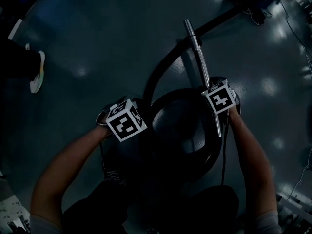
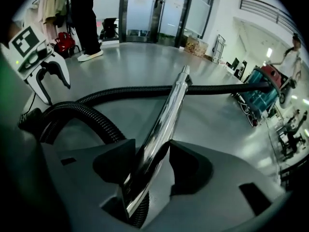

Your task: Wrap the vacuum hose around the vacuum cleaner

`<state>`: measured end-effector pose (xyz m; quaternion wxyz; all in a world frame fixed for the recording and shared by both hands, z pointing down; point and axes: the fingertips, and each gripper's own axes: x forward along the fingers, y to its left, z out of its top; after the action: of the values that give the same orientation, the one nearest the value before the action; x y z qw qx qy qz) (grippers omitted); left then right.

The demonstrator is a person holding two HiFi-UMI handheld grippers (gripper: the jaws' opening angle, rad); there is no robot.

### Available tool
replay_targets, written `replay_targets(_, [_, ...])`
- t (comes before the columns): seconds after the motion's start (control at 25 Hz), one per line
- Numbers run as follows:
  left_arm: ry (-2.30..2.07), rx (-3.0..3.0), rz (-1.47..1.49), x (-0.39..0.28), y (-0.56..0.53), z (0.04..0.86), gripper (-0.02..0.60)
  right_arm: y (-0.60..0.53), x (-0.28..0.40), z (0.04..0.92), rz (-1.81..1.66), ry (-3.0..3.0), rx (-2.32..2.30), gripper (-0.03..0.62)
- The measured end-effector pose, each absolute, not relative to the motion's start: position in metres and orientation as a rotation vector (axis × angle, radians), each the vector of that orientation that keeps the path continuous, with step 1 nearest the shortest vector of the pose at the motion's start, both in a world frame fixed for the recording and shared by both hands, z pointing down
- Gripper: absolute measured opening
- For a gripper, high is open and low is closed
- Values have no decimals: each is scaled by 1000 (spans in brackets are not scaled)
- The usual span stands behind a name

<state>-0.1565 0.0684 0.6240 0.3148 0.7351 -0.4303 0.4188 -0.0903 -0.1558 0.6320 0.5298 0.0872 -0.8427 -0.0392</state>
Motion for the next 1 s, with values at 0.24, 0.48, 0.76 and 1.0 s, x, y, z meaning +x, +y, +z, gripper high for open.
replay_targets(0.24, [-1153, 1919, 1176, -161, 71, 584, 268, -125, -111, 618, -219, -2026, 134, 221])
replay_targets(0.48, [-1078, 1946, 1320, -133, 55, 554, 268, -110, -112, 605, -308, -2048, 5, 216])
replay_targets(0.76, [-1101, 2099, 1404, -169, 4, 550, 268, -86, -132, 614, -435, -1982, -201, 212])
replay_targets(1.0, [-993, 2301, 1520, -205, -56, 584, 270, -82, -139, 628, -456, -1948, -316, 210])
